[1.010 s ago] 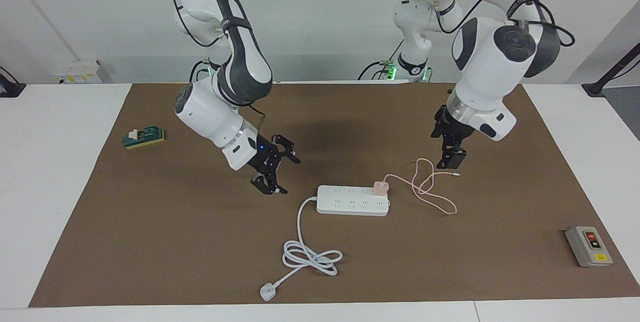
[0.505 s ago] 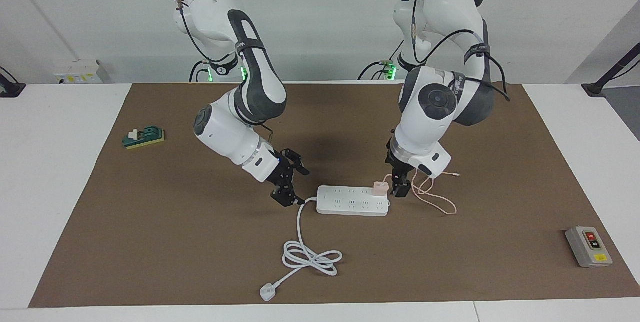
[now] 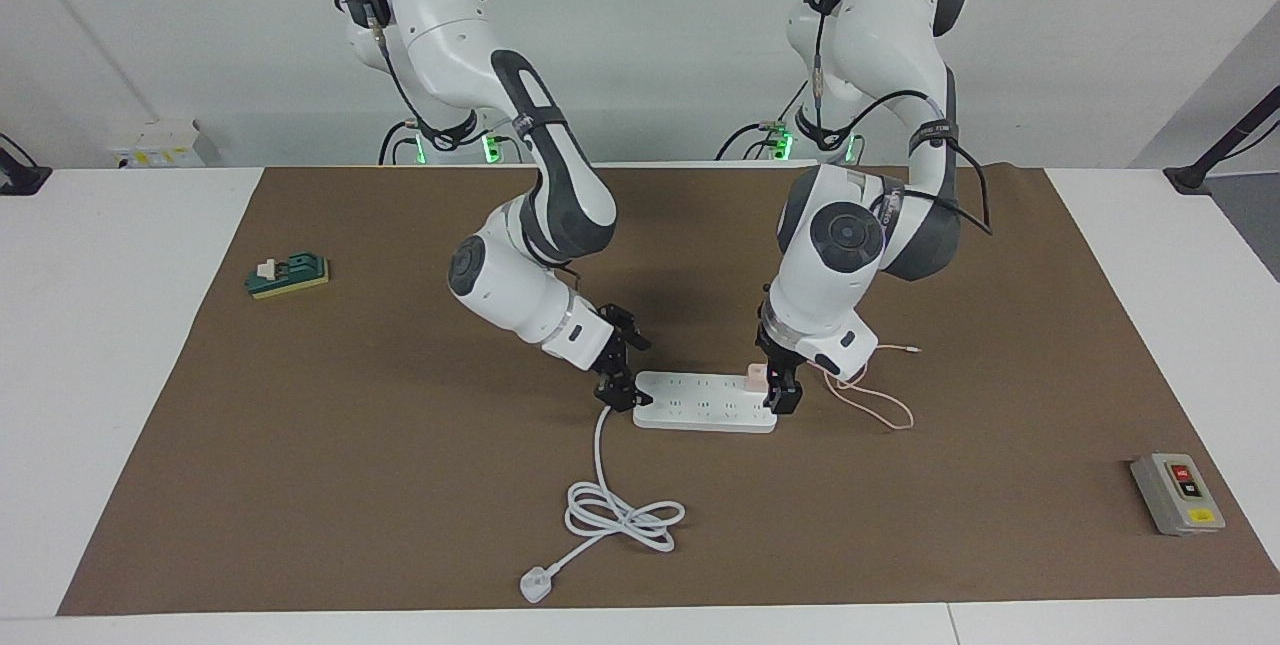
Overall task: Unplug charger and place it aside
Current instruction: 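Grasp the pink charger with the left gripper while the right gripper holds the strip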
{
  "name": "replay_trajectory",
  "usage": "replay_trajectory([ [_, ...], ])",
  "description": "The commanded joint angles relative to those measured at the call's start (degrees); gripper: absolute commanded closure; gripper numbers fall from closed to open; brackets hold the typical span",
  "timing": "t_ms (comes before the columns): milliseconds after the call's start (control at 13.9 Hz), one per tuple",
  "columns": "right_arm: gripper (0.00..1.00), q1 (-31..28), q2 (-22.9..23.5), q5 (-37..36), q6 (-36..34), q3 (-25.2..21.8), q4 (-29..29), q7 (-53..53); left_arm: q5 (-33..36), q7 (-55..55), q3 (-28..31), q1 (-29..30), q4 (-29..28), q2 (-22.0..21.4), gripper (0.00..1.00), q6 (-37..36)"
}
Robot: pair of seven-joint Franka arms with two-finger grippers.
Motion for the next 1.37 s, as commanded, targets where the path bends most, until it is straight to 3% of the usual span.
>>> replay_trajectory([
  [0, 0.00, -3.14, 4.46, -2.12, 1.00, 3.83, 3.67, -1.13, 0.90, -0.17, 0.64, -0.33, 0.51, 1.49, 0.00, 0.70],
  [577, 0.00, -4.38, 6.48, -6.70, 1.96, 4.71, 4.64, -2.45, 1.87, -0.70, 0.73, -0.77, -1.16, 2.55, 0.00, 3.42],
  [793, 0.00, -4.81, 6.66, -6.61, 2.85, 5.59, 4.64, -1.92, 2.39, -1.75, 0.90, -1.91, -9.74, -2.61, 0.00, 10.35],
  [1082, 0.00, -4.90, 6.92, -6.52, 3.72, 6.73, 4.99, -0.43, 3.19, -1.49, 0.90, -2.44, -14.51, -5.44, 0.00, 9.84],
  [1226, 0.05, -4.81, 6.93, -6.61, 3.90, 6.73, 4.99, -0.43, 3.28, -1.40, 0.90, -2.79, -17.50, -7.37, 0.00, 10.54],
  [1298, 0.13, -4.73, 7.01, -6.61, 4.08, 6.73, 4.99, -0.43, 4.15, -1.49, 0.90, -2.79, -17.94, -7.73, 0.00, 10.54],
])
